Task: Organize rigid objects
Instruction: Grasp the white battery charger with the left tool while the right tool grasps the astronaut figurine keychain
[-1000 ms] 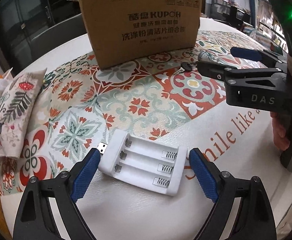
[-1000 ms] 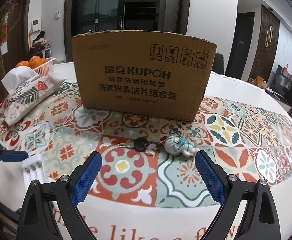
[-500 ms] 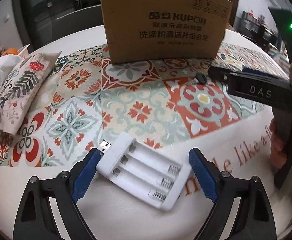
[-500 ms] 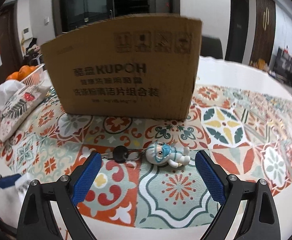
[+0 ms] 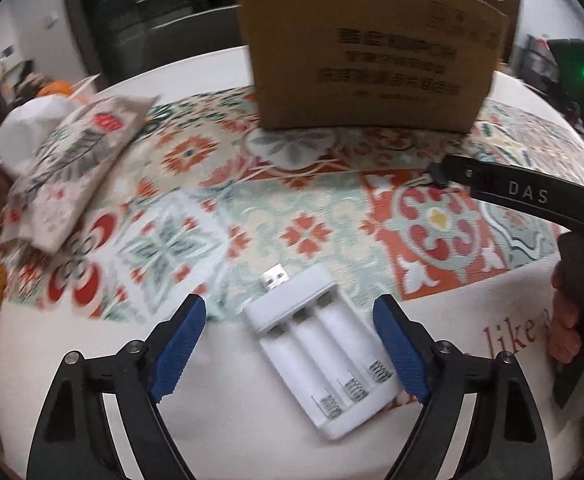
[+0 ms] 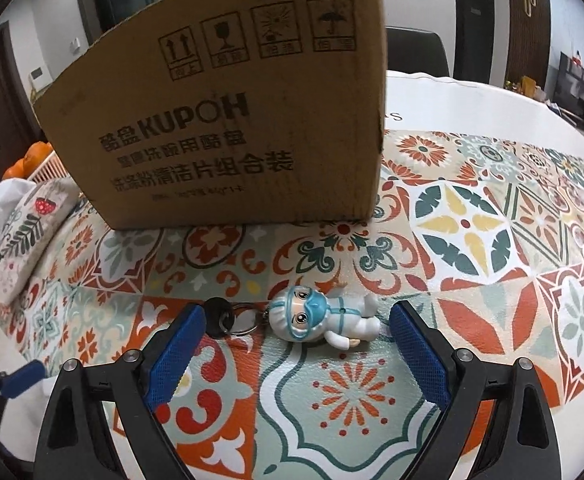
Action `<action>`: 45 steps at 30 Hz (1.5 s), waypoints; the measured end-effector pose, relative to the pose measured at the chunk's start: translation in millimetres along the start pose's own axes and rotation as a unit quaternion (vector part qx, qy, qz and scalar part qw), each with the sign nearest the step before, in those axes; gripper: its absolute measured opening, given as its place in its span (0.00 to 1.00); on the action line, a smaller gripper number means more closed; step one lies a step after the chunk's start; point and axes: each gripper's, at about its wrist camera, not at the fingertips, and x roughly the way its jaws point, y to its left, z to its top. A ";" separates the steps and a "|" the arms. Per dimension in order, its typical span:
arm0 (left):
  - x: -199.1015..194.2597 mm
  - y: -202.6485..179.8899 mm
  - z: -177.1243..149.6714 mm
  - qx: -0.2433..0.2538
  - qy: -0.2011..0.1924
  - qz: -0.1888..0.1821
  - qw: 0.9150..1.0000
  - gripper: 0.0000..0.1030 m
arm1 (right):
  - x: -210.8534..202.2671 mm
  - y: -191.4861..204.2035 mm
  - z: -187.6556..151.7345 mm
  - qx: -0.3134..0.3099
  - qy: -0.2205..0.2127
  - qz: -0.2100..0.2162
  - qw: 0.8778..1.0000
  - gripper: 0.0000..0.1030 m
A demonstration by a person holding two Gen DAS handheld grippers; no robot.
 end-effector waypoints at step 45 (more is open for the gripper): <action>-5.5 -0.4 -7.4 -0.059 -0.045 0.003 0.997 0.46 | -29.5 0.1 -20.0 0.007 0.001 0.003 1.000 0.54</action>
